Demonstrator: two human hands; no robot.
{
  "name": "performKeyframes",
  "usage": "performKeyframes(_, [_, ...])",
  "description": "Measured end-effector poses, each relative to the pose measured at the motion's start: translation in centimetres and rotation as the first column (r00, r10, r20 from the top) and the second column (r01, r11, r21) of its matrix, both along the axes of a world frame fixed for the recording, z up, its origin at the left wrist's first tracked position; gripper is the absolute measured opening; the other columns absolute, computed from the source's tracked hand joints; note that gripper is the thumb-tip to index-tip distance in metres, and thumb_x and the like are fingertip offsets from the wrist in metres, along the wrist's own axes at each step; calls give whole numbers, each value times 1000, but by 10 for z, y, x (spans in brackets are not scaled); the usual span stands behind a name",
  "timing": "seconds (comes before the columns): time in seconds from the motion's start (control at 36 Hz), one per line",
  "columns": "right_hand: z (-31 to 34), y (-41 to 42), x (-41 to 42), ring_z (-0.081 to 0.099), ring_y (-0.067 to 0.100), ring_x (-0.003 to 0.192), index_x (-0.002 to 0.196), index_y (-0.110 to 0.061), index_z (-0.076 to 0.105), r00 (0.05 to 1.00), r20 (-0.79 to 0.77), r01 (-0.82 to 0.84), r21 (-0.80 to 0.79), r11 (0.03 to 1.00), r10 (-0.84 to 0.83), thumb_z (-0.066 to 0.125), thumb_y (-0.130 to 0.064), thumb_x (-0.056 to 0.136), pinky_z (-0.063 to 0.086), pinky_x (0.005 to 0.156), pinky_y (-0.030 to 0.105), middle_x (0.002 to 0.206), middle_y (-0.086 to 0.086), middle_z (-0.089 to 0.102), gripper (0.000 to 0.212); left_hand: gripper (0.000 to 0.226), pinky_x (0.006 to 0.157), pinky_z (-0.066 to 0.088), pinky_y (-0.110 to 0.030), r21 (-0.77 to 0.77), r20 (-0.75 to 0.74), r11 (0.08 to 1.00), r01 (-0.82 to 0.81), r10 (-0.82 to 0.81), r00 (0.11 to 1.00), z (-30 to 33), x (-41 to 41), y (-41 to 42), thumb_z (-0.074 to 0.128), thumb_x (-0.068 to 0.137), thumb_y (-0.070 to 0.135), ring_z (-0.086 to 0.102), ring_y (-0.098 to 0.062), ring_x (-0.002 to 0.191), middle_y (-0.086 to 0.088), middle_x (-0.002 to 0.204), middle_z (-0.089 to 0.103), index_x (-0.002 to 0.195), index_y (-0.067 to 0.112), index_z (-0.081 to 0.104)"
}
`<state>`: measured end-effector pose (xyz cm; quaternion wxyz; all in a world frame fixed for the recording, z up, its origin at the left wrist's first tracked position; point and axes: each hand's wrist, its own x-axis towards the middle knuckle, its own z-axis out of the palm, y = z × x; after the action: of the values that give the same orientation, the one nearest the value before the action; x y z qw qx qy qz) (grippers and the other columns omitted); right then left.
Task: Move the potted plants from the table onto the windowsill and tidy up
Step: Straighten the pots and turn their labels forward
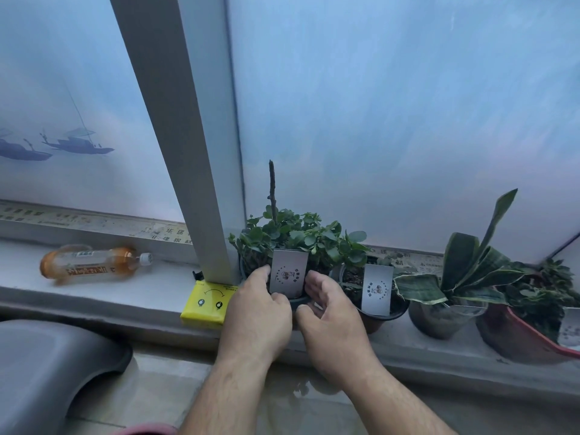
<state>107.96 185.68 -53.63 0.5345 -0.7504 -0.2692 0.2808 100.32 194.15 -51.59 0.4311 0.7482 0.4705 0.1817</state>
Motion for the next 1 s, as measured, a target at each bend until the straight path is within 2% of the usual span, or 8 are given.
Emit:
performKeyframes(0.06, [0, 1, 0, 56, -30, 98, 119, -39, 52, 1000, 4, -8, -1, 1000, 8, 53, 4, 90, 42, 79, -4, 106, -34, 62, 52, 41, 84, 52, -24, -5, 3, 1000, 10, -10, 1000, 0, 0, 0, 49, 87, 5, 65, -9, 98, 17, 104, 69, 112, 34, 64])
performKeyframes(0.11, [-1, 2, 0, 58, -28, 99, 118, -39, 53, 1000, 10, -13, 3, 1000, 13, 53, 4, 90, 43, 80, -3, 107, -33, 63, 52, 41, 84, 53, -24, -4, 0, 1000, 13, -13, 1000, -1, -1, 0, 49, 87, 6, 66, -9, 96, 17, 102, 70, 111, 34, 65])
performKeyframes(0.33, [1, 1, -3, 54, -33, 96, 124, -39, 49, 999, 27, -31, 3, 1000, 31, 55, 2, 92, 41, 79, -5, 108, -35, 59, 52, 38, 82, 48, -21, 3, -3, 1000, -6, 6, 1000, -4, 0, 1, 50, 88, 7, 65, -10, 98, 15, 104, 70, 112, 31, 66])
performKeyframes(0.56, [3, 0, -5, 51, -36, 95, 126, -38, 47, 1000, 16, -25, 0, 1000, 25, 54, 2, 93, 40, 78, -6, 108, -37, 54, 53, 33, 85, 55, -29, 9, -6, 1000, -3, 3, 1000, -4, 0, 2, 49, 86, 6, 66, -14, 96, 13, 102, 71, 100, 33, 62])
performKeyframes(0.61, [4, 0, -5, 51, -36, 95, 131, -35, 50, 1000, 17, -16, 1, 1000, 16, 54, 2, 92, 40, 78, -6, 109, -37, 54, 53, 33, 86, 55, -29, 14, -17, 1000, -6, 6, 1000, -5, -1, 2, 49, 86, 7, 66, -15, 98, 11, 104, 72, 104, 29, 64])
performKeyframes(0.69, [6, -2, -5, 50, -37, 91, 126, -36, 48, 1000, 15, -6, 6, 1000, 6, 53, 3, 93, 39, 75, -7, 105, -38, 53, 51, 37, 87, 53, -28, 29, -35, 1000, -8, 9, 999, -6, 0, 3, 48, 86, 8, 66, -16, 101, 10, 109, 71, 113, 26, 65])
performKeyframes(0.81, [5, -2, -5, 49, -39, 89, 145, -21, 48, 1000, 0, -1, 5, 1000, 1, 53, 2, 94, 39, 74, -7, 106, -38, 49, 56, 35, 85, 51, -26, 26, -31, 1000, -17, 18, 999, -5, 0, 3, 49, 86, 8, 65, -15, 101, 10, 107, 71, 111, 26, 65])
performKeyframes(1.0, [4, 0, -4, 50, -37, 93, 142, -23, 50, 1000, -1, 4, 19, 1000, -4, 54, 1, 93, 40, 77, -6, 107, -36, 53, 55, 36, 84, 53, -26, 1, -22, 1000, 3, -3, 1000, -1, -1, 0, 49, 87, 6, 65, -10, 97, 16, 101, 71, 106, 32, 66])
